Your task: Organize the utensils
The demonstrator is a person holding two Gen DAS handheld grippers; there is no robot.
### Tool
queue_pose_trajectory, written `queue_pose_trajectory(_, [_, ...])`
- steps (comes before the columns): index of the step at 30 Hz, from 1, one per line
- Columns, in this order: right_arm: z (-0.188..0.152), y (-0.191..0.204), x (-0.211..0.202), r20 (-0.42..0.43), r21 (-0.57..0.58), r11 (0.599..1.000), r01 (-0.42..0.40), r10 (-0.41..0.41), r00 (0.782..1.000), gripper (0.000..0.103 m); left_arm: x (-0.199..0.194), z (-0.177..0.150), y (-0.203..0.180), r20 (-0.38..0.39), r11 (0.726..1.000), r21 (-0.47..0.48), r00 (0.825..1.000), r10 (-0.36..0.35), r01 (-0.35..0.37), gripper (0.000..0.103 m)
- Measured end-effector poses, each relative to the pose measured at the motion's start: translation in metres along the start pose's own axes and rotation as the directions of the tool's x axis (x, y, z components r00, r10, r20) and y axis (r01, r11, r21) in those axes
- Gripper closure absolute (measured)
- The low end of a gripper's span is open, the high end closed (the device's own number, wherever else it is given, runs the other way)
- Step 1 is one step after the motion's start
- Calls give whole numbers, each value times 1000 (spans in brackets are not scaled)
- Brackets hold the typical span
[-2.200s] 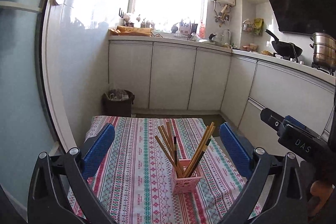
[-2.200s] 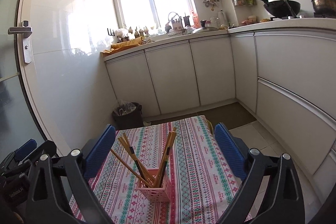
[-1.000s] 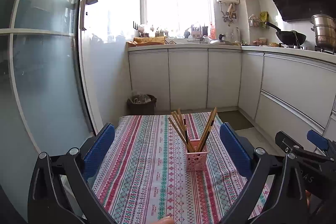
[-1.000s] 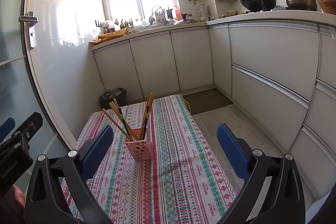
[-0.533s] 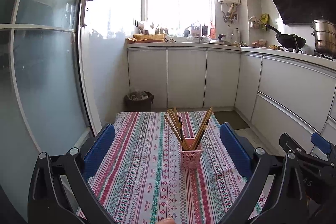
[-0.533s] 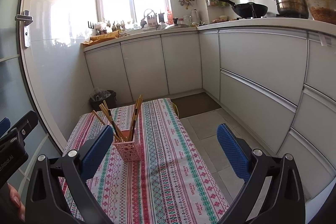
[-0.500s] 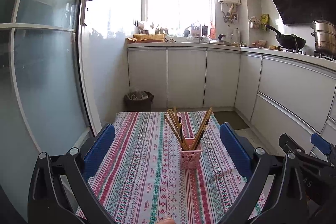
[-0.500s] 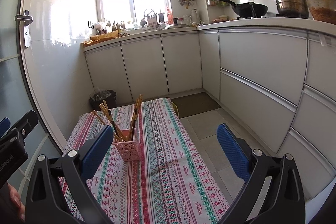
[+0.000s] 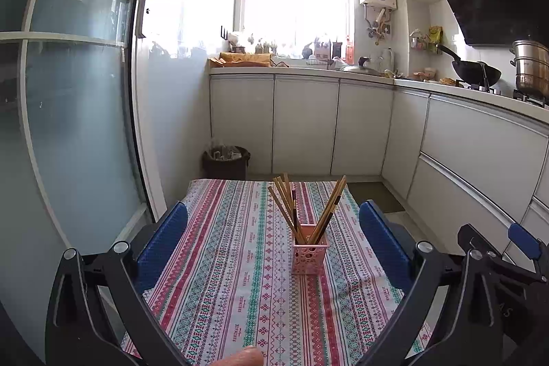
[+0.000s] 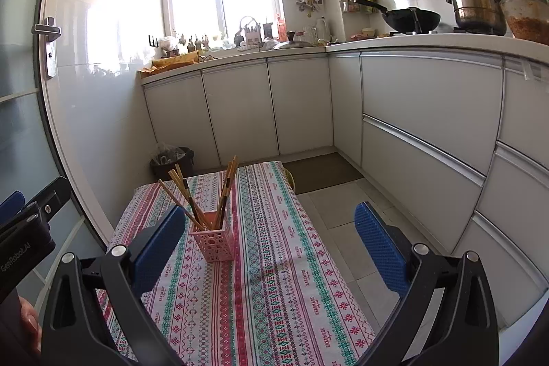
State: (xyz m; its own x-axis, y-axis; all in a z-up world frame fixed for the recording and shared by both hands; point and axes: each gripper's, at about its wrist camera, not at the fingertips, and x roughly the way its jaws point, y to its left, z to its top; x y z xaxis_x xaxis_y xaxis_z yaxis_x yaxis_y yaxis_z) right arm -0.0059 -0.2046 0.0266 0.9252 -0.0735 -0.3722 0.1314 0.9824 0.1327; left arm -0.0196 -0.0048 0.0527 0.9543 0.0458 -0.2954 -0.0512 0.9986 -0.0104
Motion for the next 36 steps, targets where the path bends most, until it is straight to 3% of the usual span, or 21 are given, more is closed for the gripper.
queue_pose_trajectory(32, [1, 3, -1, -8, 3, 1000, -17, 17, 1000, 7, 3, -2, -1, -6, 1000, -2, 1000, -15, 15, 7])
queue_pose_trajectory(36, [1, 2, -2, -9, 5, 1000, -20, 20, 1000, 7, 5, -2, -4, -26, 1000, 7, 1000, 14, -14, 7])
